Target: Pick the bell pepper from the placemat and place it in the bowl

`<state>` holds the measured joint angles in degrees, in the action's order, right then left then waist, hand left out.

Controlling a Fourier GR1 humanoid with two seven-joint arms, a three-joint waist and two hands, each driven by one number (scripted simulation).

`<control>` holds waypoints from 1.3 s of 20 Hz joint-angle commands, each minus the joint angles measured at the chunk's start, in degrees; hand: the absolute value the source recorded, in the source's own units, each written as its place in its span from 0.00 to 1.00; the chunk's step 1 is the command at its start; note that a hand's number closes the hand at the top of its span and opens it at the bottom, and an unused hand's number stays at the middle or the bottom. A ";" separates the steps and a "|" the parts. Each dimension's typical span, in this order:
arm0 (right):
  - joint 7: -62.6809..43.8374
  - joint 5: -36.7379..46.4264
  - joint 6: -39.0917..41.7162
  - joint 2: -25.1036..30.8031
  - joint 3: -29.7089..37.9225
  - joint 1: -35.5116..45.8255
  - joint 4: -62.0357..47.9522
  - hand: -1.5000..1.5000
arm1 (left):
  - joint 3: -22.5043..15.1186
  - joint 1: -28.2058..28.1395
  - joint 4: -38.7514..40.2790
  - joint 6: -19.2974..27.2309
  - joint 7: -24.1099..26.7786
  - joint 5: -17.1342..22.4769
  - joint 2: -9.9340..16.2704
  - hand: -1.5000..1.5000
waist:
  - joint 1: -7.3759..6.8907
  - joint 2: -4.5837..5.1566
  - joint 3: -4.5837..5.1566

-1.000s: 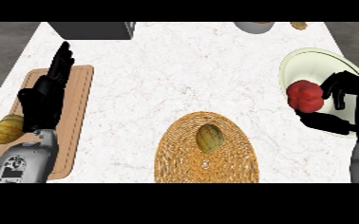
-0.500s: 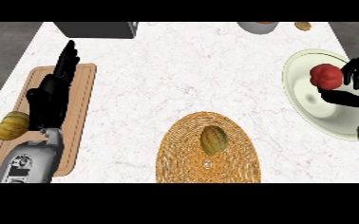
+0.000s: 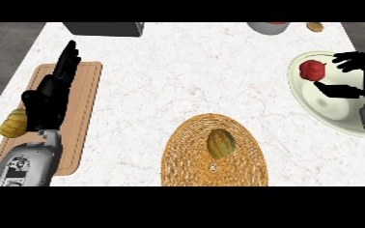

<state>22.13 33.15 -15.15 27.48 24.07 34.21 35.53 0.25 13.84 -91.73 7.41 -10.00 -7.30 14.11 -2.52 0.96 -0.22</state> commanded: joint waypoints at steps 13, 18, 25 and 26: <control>18.40 -12.60 13.77 8.81 10.72 7.07 -19.59 0.00 | -0.56 1.12 -3.62 0.98 -5.70 -2.01 -1.37 0.50 | 1.04 -0.45 0.04; 23.50 -17.02 23.86 15.09 14.48 0.63 -21.82 0.00 | 0.76 -1.91 -2.36 -0.21 -0.73 -1.00 -0.95 0.50 | 1.49 -0.45 0.03; 29.22 -19.62 40.31 20.84 14.89 -5.76 -23.25 0.00 | 1.99 -1.19 0.08 -0.01 0.48 -1.30 -1.24 0.50 | 1.93 -0.55 0.04; 29.40 -19.45 40.04 18.73 13.43 -7.02 -20.77 0.00 | 3.30 -2.84 -5.30 -1.92 -2.87 -0.07 1.11 0.50 | 2.21 -1.01 0.16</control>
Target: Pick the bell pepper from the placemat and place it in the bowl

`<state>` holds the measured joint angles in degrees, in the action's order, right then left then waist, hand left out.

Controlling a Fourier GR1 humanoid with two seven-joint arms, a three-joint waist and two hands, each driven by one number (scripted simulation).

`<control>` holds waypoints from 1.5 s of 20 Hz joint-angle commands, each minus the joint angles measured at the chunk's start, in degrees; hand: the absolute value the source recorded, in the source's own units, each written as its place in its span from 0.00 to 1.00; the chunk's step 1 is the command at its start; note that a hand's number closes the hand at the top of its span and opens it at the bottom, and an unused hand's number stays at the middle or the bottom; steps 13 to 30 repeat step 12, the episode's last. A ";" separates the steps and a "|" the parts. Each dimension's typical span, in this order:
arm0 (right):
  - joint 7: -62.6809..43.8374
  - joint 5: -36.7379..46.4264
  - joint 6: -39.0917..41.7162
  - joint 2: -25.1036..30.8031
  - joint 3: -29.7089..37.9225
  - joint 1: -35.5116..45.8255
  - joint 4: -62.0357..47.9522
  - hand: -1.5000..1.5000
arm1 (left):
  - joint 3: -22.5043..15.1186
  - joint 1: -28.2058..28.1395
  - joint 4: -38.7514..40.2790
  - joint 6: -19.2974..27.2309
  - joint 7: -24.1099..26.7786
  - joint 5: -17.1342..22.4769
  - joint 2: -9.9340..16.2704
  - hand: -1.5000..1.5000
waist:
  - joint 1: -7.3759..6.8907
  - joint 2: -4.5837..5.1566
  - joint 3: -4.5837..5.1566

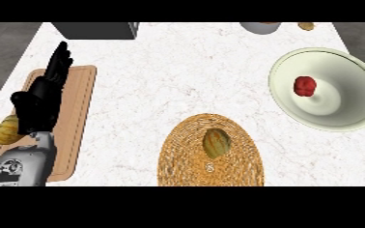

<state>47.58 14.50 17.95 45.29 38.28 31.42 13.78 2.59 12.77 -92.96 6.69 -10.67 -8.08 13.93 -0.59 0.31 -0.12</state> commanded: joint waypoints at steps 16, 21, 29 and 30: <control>11.58 -4.53 12.94 2.23 -1.30 -13.91 4.00 0.00 | 0.99 -0.31 3.47 0.10 3.41 -1.00 -1.11 0.50 | 0.89 -0.08 0.01; 11.58 -4.53 12.94 2.23 -1.30 -13.91 4.00 0.00 | 0.99 -0.31 3.47 0.10 3.41 -1.00 -1.11 0.50 | 0.89 -0.08 0.01; 11.58 -4.53 12.94 2.23 -1.30 -13.91 4.00 0.00 | 0.99 -0.31 3.47 0.10 3.41 -1.00 -1.11 0.50 | 0.89 -0.08 0.01; 11.58 -4.53 12.94 2.23 -1.30 -13.91 4.00 0.00 | 0.99 -0.31 3.47 0.10 3.41 -1.00 -1.11 0.50 | 0.89 -0.08 0.01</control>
